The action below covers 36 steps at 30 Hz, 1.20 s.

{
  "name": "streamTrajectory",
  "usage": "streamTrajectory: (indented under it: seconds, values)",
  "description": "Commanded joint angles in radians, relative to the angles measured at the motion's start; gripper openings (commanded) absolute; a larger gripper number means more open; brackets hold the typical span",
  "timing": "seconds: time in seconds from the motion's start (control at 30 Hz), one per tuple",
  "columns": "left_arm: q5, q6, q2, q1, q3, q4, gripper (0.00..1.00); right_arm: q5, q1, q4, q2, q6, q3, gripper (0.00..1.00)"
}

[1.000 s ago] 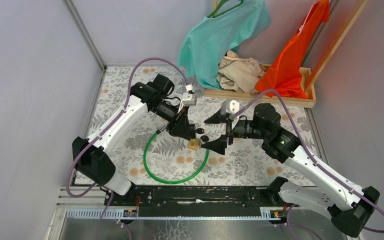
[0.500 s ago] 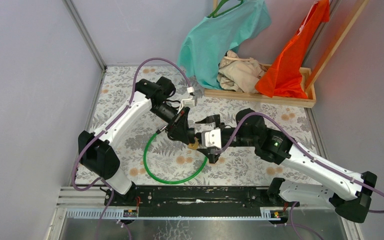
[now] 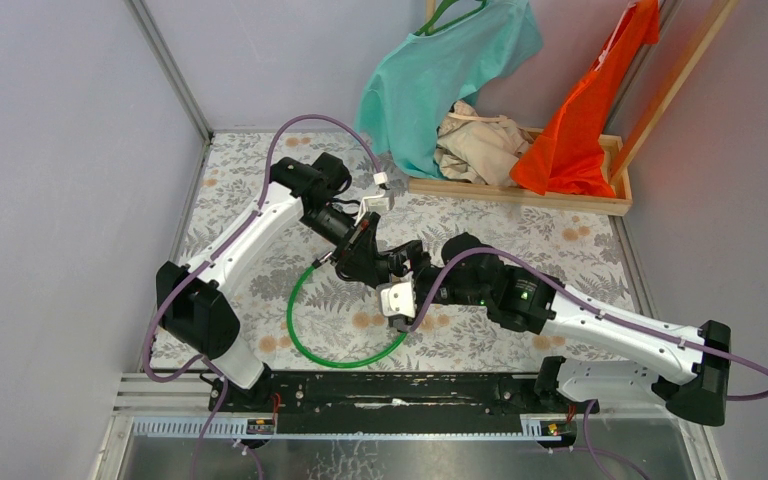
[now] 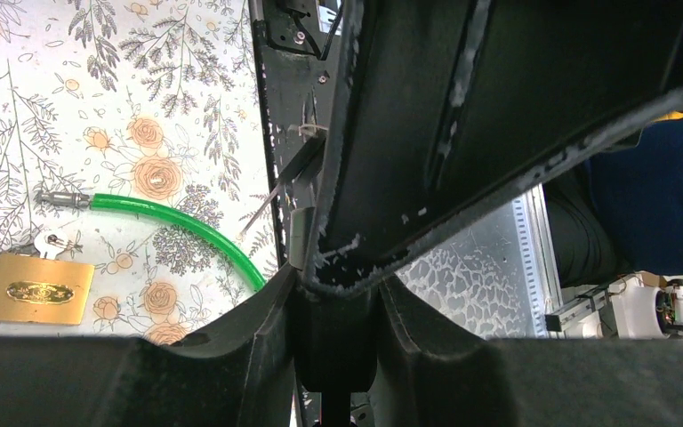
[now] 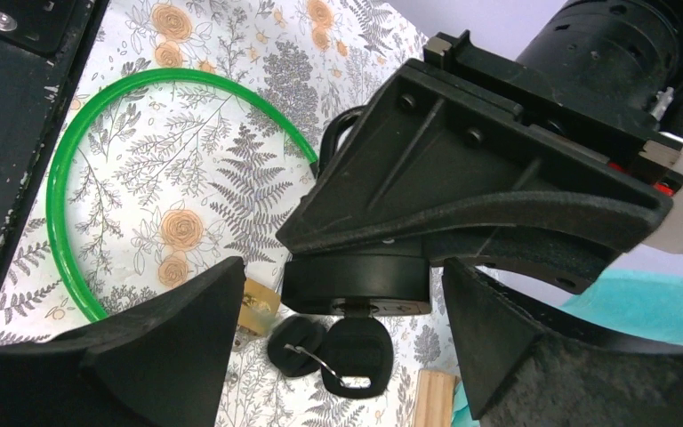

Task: Unlock with the key

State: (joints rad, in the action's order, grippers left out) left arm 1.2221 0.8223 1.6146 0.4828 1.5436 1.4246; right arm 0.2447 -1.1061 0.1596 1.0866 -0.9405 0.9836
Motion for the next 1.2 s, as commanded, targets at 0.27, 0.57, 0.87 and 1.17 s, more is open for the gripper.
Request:
streamTrajectory:
  seconds: [0.27, 0.57, 0.87, 1.17]
  values:
    - [0.111, -0.056, -0.046, -0.001, 0.072, 0.027, 0.12, -0.224, -0.089, -0.115, 0.012, -0.183, -0.028, 0.58]
    - [0.088, -0.063, -0.075, -0.001, 0.072, 0.027, 0.34, -0.323, -0.112, -0.223, -0.03, -0.186, -0.069, 0.0]
    - [-0.116, 0.033, -0.131, -0.034, 0.057, 0.026, 0.73, -0.347, -0.112, -0.198, -0.1, -0.133, -0.089, 0.0]
    - [-0.29, 0.017, -0.204, -0.033, -0.058, -0.153, 0.44, -0.335, -0.112, -0.177, -0.128, -0.022, -0.102, 0.0]
